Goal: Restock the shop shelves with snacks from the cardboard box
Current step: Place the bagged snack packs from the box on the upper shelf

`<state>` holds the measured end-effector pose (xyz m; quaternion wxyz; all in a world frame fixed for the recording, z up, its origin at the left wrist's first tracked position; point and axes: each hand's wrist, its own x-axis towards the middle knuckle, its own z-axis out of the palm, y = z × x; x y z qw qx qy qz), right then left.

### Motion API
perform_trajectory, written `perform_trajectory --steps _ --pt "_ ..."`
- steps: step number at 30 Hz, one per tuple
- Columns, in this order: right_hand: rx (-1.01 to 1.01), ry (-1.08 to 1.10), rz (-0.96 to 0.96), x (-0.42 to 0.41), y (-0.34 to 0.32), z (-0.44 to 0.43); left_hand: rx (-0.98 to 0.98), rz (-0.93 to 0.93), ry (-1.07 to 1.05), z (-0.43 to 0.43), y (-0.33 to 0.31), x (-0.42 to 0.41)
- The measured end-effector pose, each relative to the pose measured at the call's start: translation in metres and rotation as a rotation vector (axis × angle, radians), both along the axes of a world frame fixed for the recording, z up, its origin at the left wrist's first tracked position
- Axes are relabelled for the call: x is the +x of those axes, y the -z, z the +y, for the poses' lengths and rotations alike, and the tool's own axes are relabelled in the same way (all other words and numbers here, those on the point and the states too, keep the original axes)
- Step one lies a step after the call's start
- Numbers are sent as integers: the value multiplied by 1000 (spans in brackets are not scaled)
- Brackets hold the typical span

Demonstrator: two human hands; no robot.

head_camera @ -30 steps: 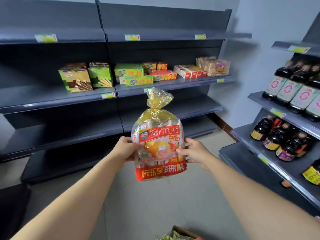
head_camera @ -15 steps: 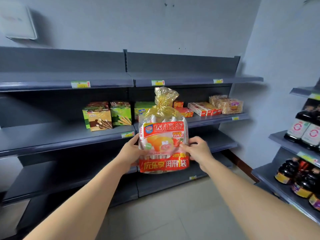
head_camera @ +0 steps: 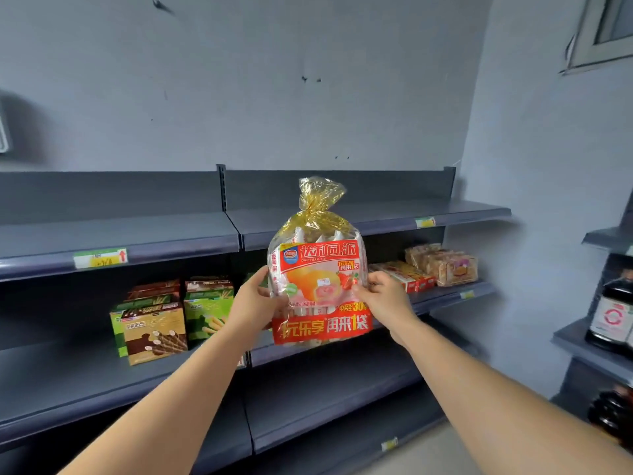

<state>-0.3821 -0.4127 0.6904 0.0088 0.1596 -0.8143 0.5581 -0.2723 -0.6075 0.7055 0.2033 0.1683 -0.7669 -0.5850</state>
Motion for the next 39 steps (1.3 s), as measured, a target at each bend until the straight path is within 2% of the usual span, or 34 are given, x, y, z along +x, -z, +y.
perform_trajectory --steps 9,15,28,39 --pt "-156 94 74 -96 -61 -27 -15 122 43 -38 -61 -128" --pt "-161 136 86 -152 -87 -27 -7 160 118 -41 -87 -197" --pt "-129 171 171 -305 -119 36 -40 225 155 29 -118 -359" --pt "-138 178 158 -448 -119 66 -5 180 97 70 -122 -497"
